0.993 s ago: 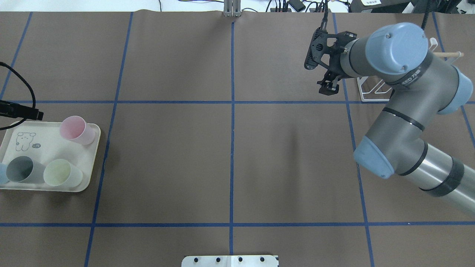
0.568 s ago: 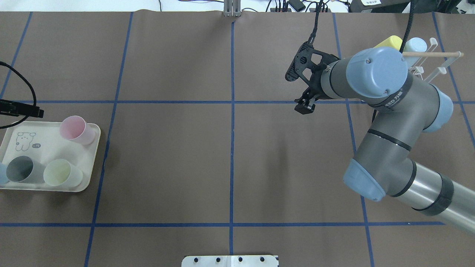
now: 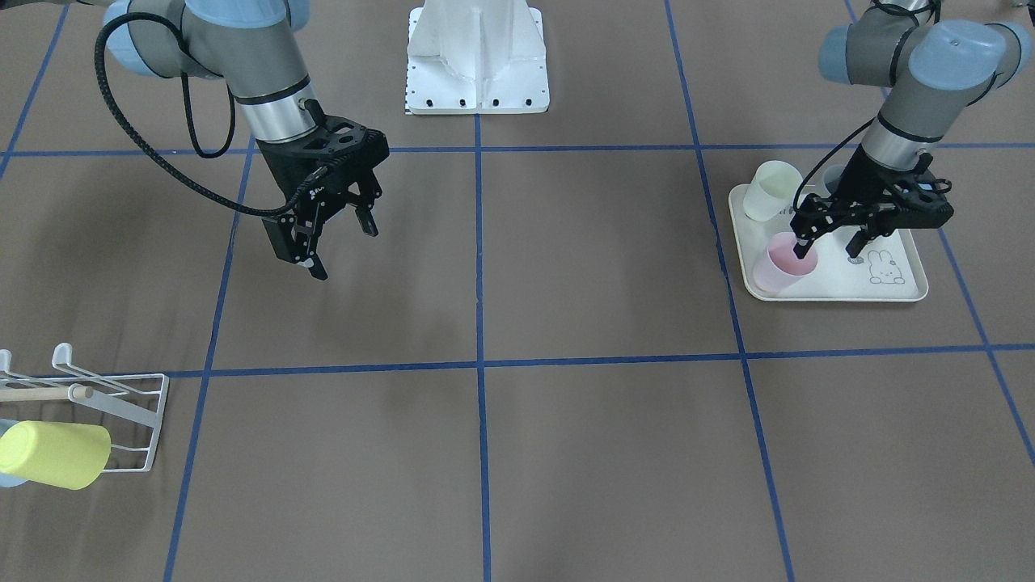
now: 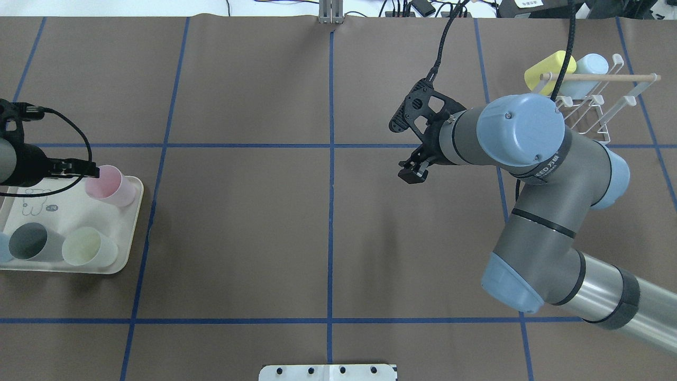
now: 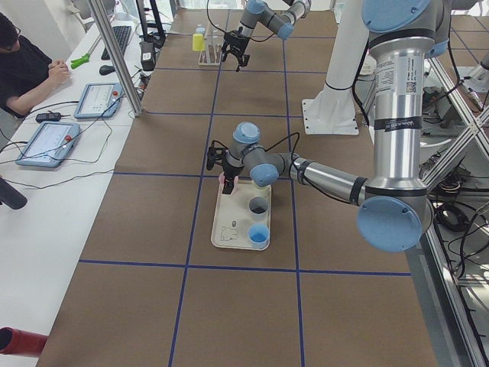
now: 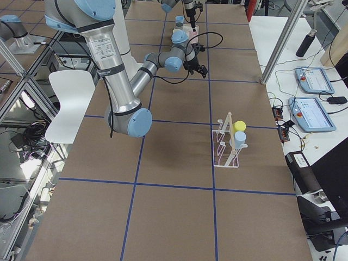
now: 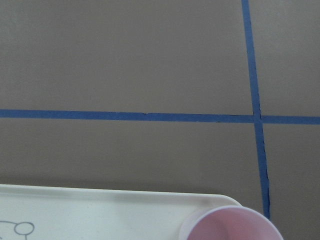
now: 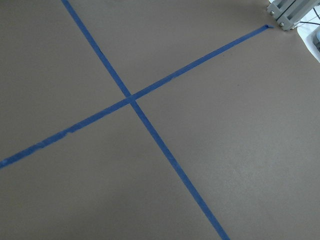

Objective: Transfer IKEA cup to right arm and place on rack

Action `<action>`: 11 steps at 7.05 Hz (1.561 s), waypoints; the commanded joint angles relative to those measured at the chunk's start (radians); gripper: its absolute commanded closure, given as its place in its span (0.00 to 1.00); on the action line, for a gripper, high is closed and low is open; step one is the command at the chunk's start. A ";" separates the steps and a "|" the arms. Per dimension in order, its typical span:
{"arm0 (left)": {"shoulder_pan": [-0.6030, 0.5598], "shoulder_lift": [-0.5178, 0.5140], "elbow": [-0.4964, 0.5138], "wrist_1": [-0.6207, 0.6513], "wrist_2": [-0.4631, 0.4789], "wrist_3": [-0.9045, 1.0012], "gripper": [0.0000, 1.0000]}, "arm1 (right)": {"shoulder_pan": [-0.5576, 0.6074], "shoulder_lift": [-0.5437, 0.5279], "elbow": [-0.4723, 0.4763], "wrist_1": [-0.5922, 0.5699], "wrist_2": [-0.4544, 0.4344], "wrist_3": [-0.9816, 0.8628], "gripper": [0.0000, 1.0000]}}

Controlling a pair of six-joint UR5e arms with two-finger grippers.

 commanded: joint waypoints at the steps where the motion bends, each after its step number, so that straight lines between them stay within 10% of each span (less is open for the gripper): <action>1: 0.009 -0.008 0.003 0.000 0.002 -0.007 0.62 | -0.001 0.000 -0.001 -0.001 0.000 0.000 0.01; 3: 0.009 -0.008 0.001 0.003 0.000 -0.005 1.00 | -0.002 0.000 -0.003 -0.001 0.000 0.000 0.01; 7: -0.015 0.010 -0.047 0.014 -0.007 0.045 1.00 | -0.021 -0.002 -0.007 0.042 -0.003 0.000 0.01; 11: -0.147 -0.079 -0.094 0.000 -0.216 -0.125 1.00 | -0.108 -0.012 -0.229 0.654 -0.008 0.075 0.01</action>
